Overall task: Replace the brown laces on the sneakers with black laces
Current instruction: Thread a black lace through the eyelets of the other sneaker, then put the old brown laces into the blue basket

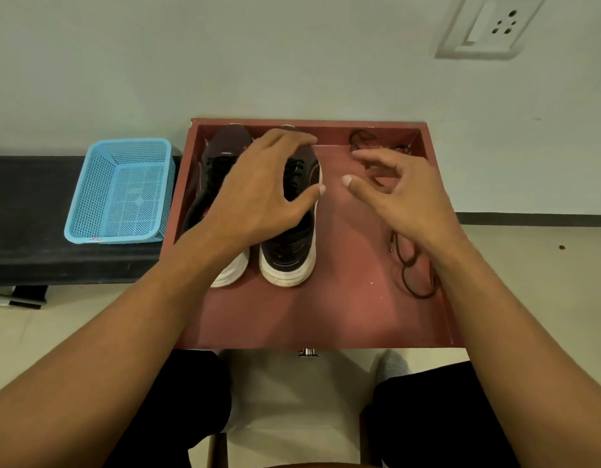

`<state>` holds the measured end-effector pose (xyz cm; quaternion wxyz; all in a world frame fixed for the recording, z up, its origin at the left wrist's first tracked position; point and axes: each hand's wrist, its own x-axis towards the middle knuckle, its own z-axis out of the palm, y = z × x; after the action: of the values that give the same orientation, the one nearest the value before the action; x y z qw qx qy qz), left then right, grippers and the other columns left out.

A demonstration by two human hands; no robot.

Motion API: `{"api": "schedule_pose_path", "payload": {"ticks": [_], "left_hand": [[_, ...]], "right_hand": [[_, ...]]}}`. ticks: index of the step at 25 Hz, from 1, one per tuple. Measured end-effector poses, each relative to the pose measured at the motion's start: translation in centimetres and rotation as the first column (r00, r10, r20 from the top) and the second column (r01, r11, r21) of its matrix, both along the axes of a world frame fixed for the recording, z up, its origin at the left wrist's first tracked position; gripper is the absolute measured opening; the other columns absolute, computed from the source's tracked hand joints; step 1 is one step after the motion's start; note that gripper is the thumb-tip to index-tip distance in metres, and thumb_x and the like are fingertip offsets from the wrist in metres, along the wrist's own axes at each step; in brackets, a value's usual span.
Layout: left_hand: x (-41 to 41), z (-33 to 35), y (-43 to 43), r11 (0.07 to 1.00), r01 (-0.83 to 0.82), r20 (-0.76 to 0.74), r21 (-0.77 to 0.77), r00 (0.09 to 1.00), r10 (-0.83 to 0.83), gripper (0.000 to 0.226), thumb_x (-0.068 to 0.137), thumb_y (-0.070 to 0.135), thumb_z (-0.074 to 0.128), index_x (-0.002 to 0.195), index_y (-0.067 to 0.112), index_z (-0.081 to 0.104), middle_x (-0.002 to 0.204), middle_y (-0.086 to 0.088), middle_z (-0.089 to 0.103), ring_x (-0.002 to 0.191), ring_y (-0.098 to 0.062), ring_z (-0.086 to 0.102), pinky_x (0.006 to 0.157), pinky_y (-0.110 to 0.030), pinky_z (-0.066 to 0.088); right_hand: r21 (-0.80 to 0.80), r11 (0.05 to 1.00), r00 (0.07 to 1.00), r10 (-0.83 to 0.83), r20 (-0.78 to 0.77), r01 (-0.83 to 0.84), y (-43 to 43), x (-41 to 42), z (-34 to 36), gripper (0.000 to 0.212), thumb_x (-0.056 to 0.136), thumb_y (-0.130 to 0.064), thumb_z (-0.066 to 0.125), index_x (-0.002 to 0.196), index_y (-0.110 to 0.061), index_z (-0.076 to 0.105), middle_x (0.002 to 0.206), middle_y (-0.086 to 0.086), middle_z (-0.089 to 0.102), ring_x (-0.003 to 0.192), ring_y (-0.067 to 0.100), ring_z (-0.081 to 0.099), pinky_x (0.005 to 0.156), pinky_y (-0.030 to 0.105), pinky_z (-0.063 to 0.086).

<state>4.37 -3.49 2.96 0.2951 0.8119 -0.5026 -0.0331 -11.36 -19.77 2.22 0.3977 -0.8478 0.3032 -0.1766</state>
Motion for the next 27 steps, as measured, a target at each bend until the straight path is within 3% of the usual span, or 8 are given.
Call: {"api": "schedule_pose_path", "payload": {"ticks": [4, 10, 13, 16, 18, 20, 25, 27], "left_hand": [[-0.5, -0.4, -1.1, 0.998, 0.043, 0.007, -0.04, 0.999, -0.042, 0.057, 0.091, 0.047, 0.071, 0.141, 0.023, 0.058, 0.141, 0.006, 0.057, 0.127, -0.013, 0.056, 0.108, -0.031, 0.045], [-0.3, -0.9, -2.1, 0.995, 0.024, -0.023, -0.099, 0.999, -0.026, 0.047, 0.091, 0.045, 0.069, 0.133, 0.025, 0.062, 0.134, 0.01, 0.06, 0.122, -0.008, 0.056, 0.106, -0.03, 0.047], [-0.2, -1.2, -2.5, 0.992, 0.017, -0.037, -0.121, 0.999, -0.021, 0.041, 0.091, 0.041, 0.069, 0.128, 0.025, 0.064, 0.13, 0.011, 0.061, 0.121, -0.007, 0.056, 0.105, -0.029, 0.047], [-0.2, -1.2, -2.6, 0.99, 0.016, -0.04, -0.139, 0.999, -0.022, 0.036, 0.091, 0.04, 0.068, 0.124, 0.025, 0.066, 0.128, 0.011, 0.061, 0.12, -0.009, 0.057, 0.103, -0.03, 0.049], [0.0, -1.1, -2.5, 0.989, 0.007, -0.05, -0.149, 0.999, -0.015, 0.034, 0.091, 0.04, 0.067, 0.123, 0.026, 0.066, 0.127, 0.01, 0.062, 0.119, -0.009, 0.058, 0.102, -0.031, 0.05], [0.2, -1.0, -2.4, 0.988, -0.004, -0.053, -0.155, 0.999, -0.004, 0.032, 0.092, 0.039, 0.066, 0.122, 0.027, 0.067, 0.126, 0.009, 0.062, 0.117, -0.009, 0.058, 0.101, -0.03, 0.05], [0.0, -0.8, -2.4, 0.982, -0.017, -0.118, -0.186, 0.993, -0.005, 0.03, 0.093, 0.032, 0.069, 0.122, 0.023, 0.068, 0.122, 0.008, 0.063, 0.109, -0.006, 0.06, 0.101, -0.025, 0.049], [-0.4, -0.8, -2.5, 0.977, -0.015, -0.176, -0.211, 0.984, -0.023, 0.035, 0.094, 0.031, 0.07, 0.127, 0.021, 0.066, 0.124, 0.008, 0.064, 0.11, -0.005, 0.061, 0.1, -0.03, 0.052]], "right_hand": [[-0.009, 0.993, 0.992, -0.121, 0.039, 0.121, -2.2, -2.0, 0.0, 0.039, 0.087, -0.043, 0.081, 0.125, -0.037, 0.074, 0.113, -0.024, 0.074, 0.103, -0.008, 0.069, 0.099, 0.028, 0.057], [-0.059, 0.966, 0.967, -0.25, 0.056, 0.253, -5.3, 0.4, -2.6, 0.038, 0.089, -0.032, 0.079, 0.126, -0.024, 0.075, 0.11, -0.014, 0.076, 0.095, -0.003, 0.071, 0.082, 0.005, 0.051], [-0.17, 0.95, 0.965, -0.259, 0.043, 0.263, -7.5, 3.2, -4.2, 0.04, 0.09, -0.028, 0.078, 0.129, -0.02, 0.074, 0.111, -0.005, 0.076, 0.089, -0.008, 0.068, 0.079, -0.002, 0.044], [-0.27, 0.932, 0.962, -0.266, -0.06, 0.241, -9.5, 5.7, -5.4, 0.046, 0.088, -0.035, 0.079, 0.131, -0.021, 0.072, 0.12, 0.002, 0.075, 0.104, 0.012, 0.071, 0.095, 0.017, 0.052], [-0.282, 0.941, 0.96, -0.236, -0.15, 0.188, -9.9, 6.3, -6.2, 0.041, 0.086, -0.036, 0.079, 0.124, -0.022, 0.076, 0.111, 0.001, 0.078, 0.101, 0.019, 0.073, 0.092, 0.033, 0.059], [-0.273, 0.948, 0.956, -0.219, -0.194, 0.162, -10.1, 6.4, -6.5, 0.031, 0.088, -0.033, 0.078, 0.116, -0.021, 0.079, 0.1, -0.002, 0.079, 0.09, 0.016, 0.073, 0.083, 0.028, 0.06], [-0.218, 0.954, 0.977, -0.214, -0.021, 0.204, -9.1, 5.0, -3.3, 0.014, 0.091, -0.026, 0.079, 0.103, -0.02, 0.082, 0.085, -0.01, 0.075, 0.071, -0.004, 0.064, 0.071, 0.007, 0.051], [-0.176, 0.968, 0.984, -0.175, 0.046, 0.18, -7.6, 4.0, -0.3, 0.013, 0.09, -0.033, 0.078, 0.099, -0.025, 0.083, 0.078, -0.014, 0.074, 0.07, -0.003, 0.067, 0.069, 0.011, 0.05]]}}
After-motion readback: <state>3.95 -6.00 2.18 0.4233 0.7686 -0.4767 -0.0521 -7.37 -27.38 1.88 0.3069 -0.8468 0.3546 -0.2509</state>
